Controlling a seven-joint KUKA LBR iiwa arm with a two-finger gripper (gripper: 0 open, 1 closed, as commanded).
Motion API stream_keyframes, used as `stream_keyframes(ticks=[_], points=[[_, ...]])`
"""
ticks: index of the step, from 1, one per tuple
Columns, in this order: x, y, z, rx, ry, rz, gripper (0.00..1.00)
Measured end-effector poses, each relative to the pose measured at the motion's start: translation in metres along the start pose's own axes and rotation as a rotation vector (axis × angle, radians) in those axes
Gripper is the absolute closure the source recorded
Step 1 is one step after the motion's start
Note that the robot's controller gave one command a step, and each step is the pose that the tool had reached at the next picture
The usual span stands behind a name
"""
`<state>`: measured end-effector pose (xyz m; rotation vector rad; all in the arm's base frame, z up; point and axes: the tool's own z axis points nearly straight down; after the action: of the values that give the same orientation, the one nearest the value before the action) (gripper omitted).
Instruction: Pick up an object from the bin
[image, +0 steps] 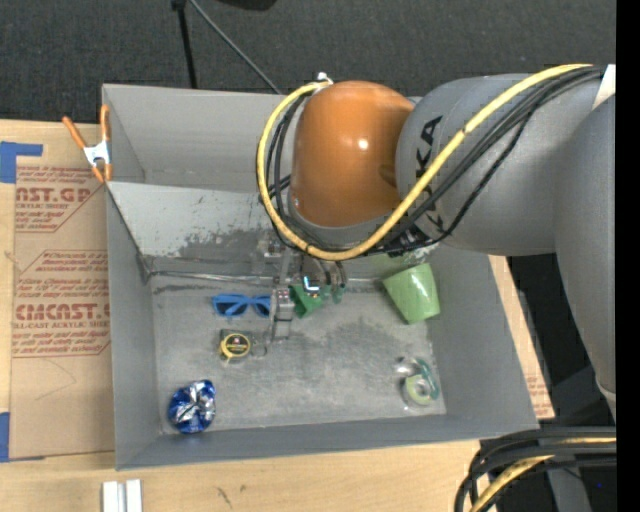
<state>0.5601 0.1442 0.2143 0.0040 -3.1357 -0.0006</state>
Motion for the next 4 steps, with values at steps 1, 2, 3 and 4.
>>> stream_keyframes(ticks=[1,2,3,4], points=[[-0.007,-0.019,0.145,0.001,-0.002,-0.044,0.0],[-0.018,0.02,0.144,0.0,-0.009,-0.459,0.0],[-0.018,0.02,0.144,-0.001,-0.006,-0.457,1.0],[0.01,0.027,-0.003,0.0,-0.015,-0.446,1.0]])
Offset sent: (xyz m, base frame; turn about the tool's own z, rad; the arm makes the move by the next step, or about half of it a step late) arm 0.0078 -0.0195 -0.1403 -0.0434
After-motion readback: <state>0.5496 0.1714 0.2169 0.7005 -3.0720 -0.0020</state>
